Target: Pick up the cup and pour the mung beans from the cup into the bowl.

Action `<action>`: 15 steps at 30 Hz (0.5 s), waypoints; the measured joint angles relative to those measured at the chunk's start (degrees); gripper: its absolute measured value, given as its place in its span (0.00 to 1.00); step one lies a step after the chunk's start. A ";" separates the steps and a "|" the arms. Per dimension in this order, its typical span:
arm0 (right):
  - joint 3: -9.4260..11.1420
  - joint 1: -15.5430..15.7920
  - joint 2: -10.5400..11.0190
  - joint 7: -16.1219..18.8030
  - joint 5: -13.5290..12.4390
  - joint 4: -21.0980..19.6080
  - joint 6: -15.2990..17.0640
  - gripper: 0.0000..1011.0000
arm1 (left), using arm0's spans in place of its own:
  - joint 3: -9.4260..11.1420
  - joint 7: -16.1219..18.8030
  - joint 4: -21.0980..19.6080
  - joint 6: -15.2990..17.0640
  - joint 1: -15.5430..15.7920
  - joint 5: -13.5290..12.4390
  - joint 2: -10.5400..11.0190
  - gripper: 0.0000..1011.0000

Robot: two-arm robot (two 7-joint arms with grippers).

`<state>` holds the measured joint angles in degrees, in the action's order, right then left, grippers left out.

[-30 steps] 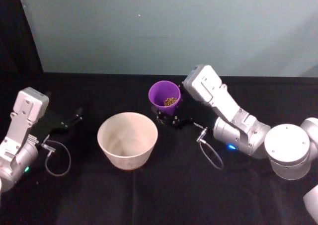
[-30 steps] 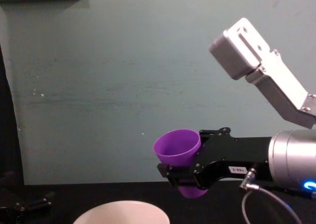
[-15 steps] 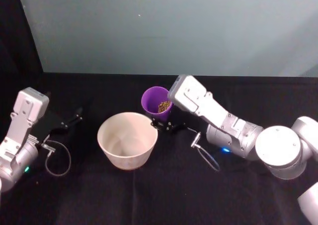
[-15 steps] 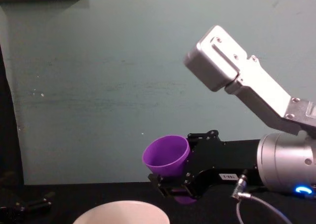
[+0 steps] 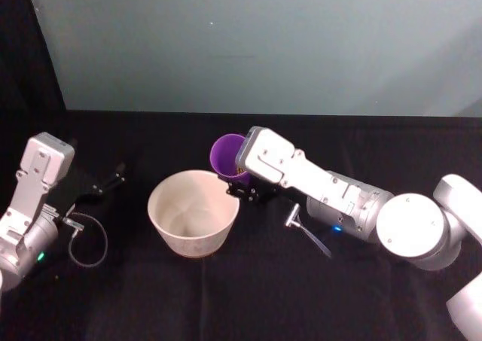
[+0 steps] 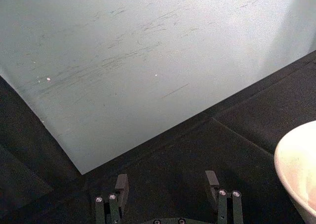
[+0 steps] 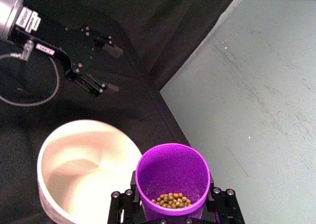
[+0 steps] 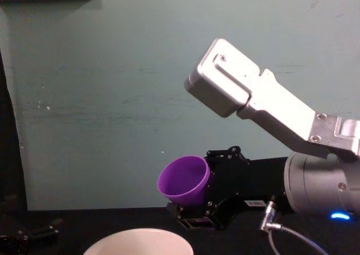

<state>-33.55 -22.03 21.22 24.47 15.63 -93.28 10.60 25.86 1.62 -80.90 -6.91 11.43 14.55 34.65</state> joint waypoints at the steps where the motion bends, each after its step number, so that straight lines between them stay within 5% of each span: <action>1: -0.07 -0.03 0.01 0.00 0.34 -0.04 0.02 0.72 | 0.00 0.00 0.00 0.00 0.00 0.00 0.00 1.00; 15: -3.26 -0.83 0.34 -0.02 10.01 -0.77 -0.05 0.72 | 0.00 0.00 0.00 0.00 0.00 0.00 0.00 1.00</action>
<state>-36.81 -22.85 21.56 24.45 25.64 -94.05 10.56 25.86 1.62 -80.90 -6.91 11.43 14.55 34.64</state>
